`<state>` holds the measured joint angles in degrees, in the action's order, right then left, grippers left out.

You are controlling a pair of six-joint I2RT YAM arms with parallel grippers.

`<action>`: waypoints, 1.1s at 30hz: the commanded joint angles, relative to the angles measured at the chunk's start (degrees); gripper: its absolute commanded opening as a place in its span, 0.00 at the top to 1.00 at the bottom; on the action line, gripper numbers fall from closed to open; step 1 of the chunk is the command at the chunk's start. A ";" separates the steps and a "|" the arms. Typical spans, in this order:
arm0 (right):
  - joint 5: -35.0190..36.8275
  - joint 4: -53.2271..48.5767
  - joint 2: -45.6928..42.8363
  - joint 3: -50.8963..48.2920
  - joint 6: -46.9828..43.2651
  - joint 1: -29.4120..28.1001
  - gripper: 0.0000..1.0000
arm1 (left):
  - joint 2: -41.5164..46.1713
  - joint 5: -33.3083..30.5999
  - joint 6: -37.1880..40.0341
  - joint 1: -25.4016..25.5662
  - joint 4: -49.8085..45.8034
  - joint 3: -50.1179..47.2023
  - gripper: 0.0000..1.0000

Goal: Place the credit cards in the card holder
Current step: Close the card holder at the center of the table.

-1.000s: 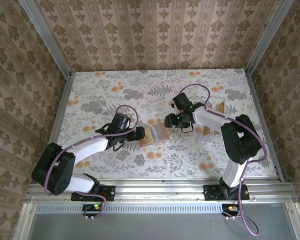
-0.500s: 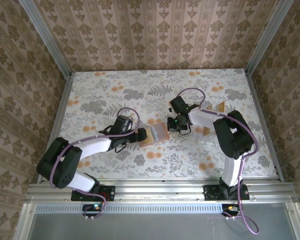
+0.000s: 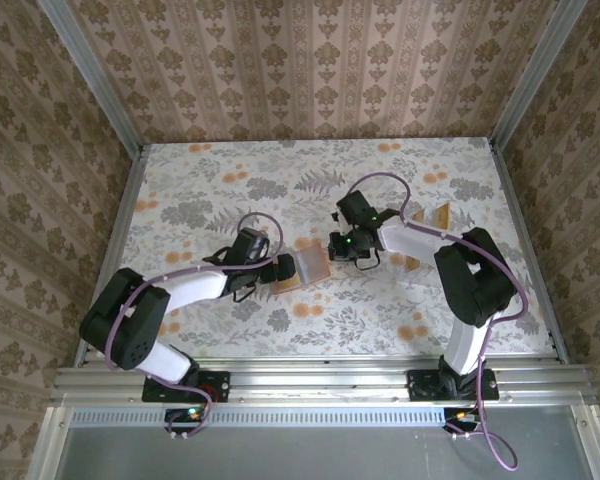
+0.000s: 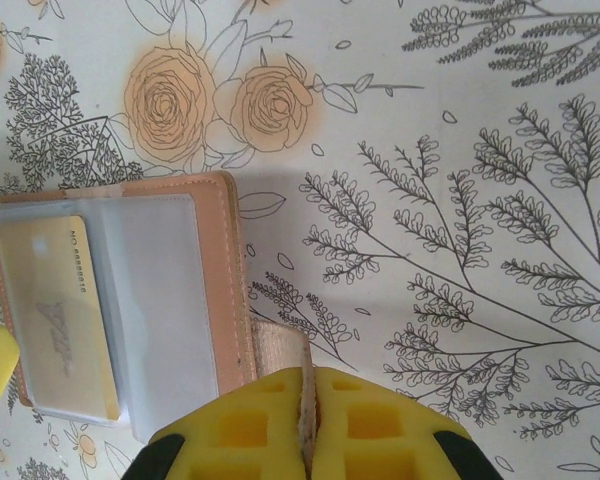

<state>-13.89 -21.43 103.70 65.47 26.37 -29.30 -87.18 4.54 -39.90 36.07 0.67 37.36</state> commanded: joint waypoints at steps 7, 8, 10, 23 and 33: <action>-2.11 2.68 -1.55 -3.74 3.18 -0.92 1.00 | -9.76 13.20 -0.45 0.74 14.59 2.25 0.00; -2.26 2.86 -1.57 -3.94 3.44 -1.01 1.00 | -10.13 14.07 -0.49 0.66 15.17 2.43 0.00; -2.50 3.16 -1.51 -4.11 3.66 -1.19 1.00 | -10.96 15.32 -0.47 0.65 16.19 2.78 0.00; -3.31 3.53 -0.69 -3.51 4.45 -1.64 1.00 | -13.46 19.92 -0.35 0.49 18.72 5.17 0.00; -3.03 4.53 0.12 -4.18 5.27 -2.60 1.00 | -12.18 21.90 -3.78 0.38 24.05 4.18 0.00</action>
<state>-15.97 -17.72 103.66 62.08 30.63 -31.44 -91.09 8.64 -42.06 34.24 -3.01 42.41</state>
